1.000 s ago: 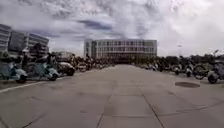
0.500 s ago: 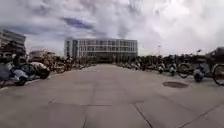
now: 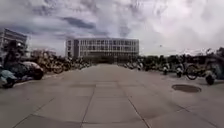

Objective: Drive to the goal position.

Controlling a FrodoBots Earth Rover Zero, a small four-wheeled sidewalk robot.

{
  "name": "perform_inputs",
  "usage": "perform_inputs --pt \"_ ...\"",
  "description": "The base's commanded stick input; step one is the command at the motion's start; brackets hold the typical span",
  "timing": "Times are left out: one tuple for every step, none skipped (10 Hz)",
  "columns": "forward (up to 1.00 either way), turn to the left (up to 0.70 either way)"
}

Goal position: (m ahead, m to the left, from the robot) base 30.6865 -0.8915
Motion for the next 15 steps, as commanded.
perform_inputs --pt "1.00 0.00" --pt "1.00 0.00" --pt "1.00 0.00" --pt "1.00 0.00" --pt "1.00 0.00" --pt "1.00 0.00" --pt "1.00 0.00" --pt "1.00 0.00" --pt "1.00 0.00" --pt "1.00 0.00" --pt "1.00 0.00" --pt "1.00 0.00" --pt "1.00 0.00" --pt "1.00 0.00" --pt "1.00 0.00"
